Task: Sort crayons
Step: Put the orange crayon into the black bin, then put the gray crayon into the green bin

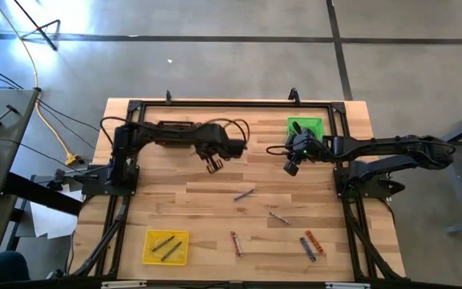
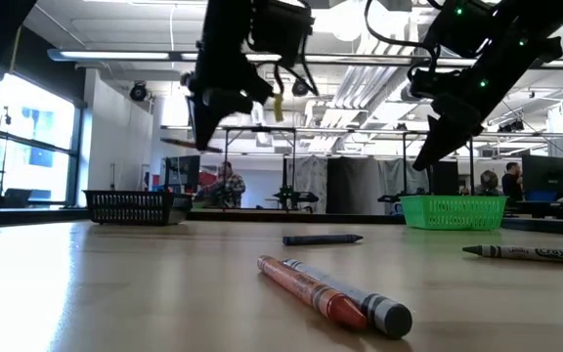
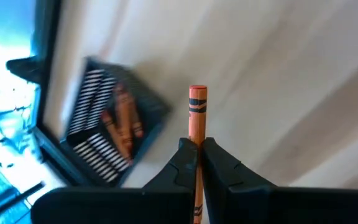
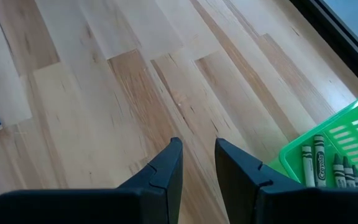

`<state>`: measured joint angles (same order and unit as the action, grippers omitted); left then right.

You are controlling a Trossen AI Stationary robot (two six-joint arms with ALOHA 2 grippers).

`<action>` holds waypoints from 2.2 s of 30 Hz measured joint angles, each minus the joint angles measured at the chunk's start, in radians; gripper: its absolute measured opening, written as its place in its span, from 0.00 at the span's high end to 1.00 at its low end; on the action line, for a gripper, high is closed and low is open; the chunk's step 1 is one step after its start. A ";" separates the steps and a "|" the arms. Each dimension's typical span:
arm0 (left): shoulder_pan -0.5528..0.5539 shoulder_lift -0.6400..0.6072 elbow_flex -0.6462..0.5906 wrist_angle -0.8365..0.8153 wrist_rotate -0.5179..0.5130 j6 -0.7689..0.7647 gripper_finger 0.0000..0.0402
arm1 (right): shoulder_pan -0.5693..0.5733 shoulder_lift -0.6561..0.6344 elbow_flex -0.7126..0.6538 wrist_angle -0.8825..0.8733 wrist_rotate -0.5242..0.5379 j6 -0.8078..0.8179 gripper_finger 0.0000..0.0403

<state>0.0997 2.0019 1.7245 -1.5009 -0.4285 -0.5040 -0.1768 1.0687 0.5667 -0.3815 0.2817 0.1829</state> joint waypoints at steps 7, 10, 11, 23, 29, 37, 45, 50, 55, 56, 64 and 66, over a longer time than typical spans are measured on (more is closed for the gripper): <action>0.125 -0.100 0.000 -0.057 -0.029 -0.027 1.00 | 0.000 0.000 0.000 -0.004 0.000 0.000 0.78; 0.189 -0.146 -0.047 -0.036 -0.024 -0.029 1.00 | 0.000 0.000 0.000 -0.007 0.000 0.003 0.78; 0.211 -0.161 -0.077 -0.029 -0.013 -0.034 1.00 | 0.000 0.000 0.000 -0.013 0.000 0.011 0.78; 0.389 -0.368 -0.481 0.328 0.122 -0.018 1.00 | 0.000 0.000 0.000 -0.040 0.000 0.045 0.78; 0.399 -0.405 -0.589 0.418 0.123 -0.025 1.00 | 0.000 0.000 0.000 -0.040 0.000 0.064 0.78; 0.400 -0.404 -0.652 0.452 0.104 -0.044 0.93 | 0.000 0.000 0.000 -0.039 0.000 0.064 0.78; 0.412 -0.404 -0.652 0.463 0.076 -0.015 0.83 | 0.000 0.000 0.000 -0.039 0.000 0.064 0.78; 0.417 -0.404 -0.652 0.465 0.058 -0.015 0.81 | 0.000 0.000 0.000 -0.039 0.000 0.064 0.78; 0.402 -0.405 -0.652 0.542 0.220 0.023 0.82 | 0.000 0.000 0.000 -0.039 0.000 0.064 0.78; 0.394 -0.407 -0.652 0.589 0.286 0.040 0.82 | 0.000 0.000 0.000 -0.039 0.000 0.064 0.78; 0.235 -0.417 -0.651 1.229 0.626 0.140 0.82 | 0.009 -0.003 0.000 -0.046 -0.110 0.084 0.78; 0.177 -0.417 -0.651 1.351 0.679 0.160 0.82 | 0.029 -0.003 0.000 -0.051 -0.222 0.090 0.78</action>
<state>0.2769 1.5848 1.0737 -0.1496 0.2503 -0.3437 -0.1476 1.0657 0.5667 -0.4326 0.0595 0.2725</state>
